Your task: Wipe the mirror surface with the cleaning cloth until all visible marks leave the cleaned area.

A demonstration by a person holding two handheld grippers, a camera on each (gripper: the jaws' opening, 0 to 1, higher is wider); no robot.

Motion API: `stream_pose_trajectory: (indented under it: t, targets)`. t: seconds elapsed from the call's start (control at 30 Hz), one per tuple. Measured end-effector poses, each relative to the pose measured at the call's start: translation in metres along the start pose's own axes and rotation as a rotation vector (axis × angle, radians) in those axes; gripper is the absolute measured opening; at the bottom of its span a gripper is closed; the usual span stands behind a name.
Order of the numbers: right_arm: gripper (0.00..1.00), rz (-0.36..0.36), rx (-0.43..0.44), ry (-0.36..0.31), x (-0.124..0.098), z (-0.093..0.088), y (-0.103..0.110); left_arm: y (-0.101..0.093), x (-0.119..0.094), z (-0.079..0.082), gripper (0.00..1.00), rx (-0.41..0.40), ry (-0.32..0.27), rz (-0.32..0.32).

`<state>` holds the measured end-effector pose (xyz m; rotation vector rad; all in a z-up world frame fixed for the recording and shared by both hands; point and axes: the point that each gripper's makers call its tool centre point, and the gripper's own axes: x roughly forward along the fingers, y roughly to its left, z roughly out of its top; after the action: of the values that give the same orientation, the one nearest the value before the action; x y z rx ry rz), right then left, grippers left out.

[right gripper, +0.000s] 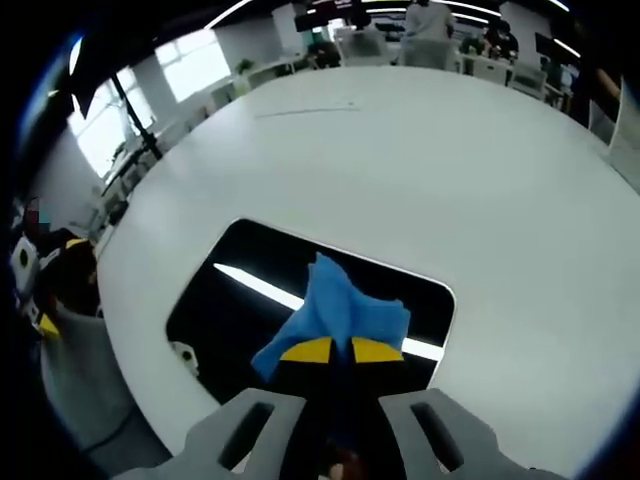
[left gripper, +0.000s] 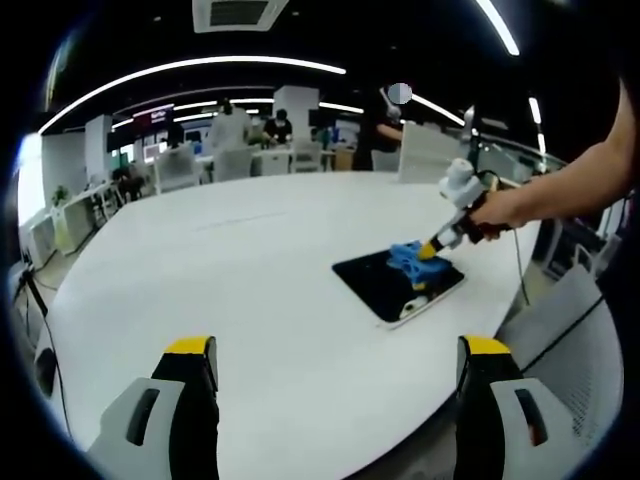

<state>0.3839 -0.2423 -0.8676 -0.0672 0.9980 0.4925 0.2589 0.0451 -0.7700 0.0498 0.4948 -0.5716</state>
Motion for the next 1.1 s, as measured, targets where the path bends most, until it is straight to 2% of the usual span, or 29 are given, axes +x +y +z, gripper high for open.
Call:
stream_pose_trajectory:
  t: [0.73,0.83,1.1]
  targets:
    - [0.00,-0.018,0.009,0.019,-0.010,-0.009,-0.027,0.000,0.001,0.000,0.99,0.004,0.001,0.000]
    - [0.00,-0.019,0.043,0.027,-0.012,-0.010,-0.034,0.001,0.000,0.000,0.99,0.005,0.001,0.002]
    - [0.00,-0.030,0.062,0.036,-0.017,-0.015,-0.044,0.001,0.001,-0.001,0.99,0.008,0.004,0.004]
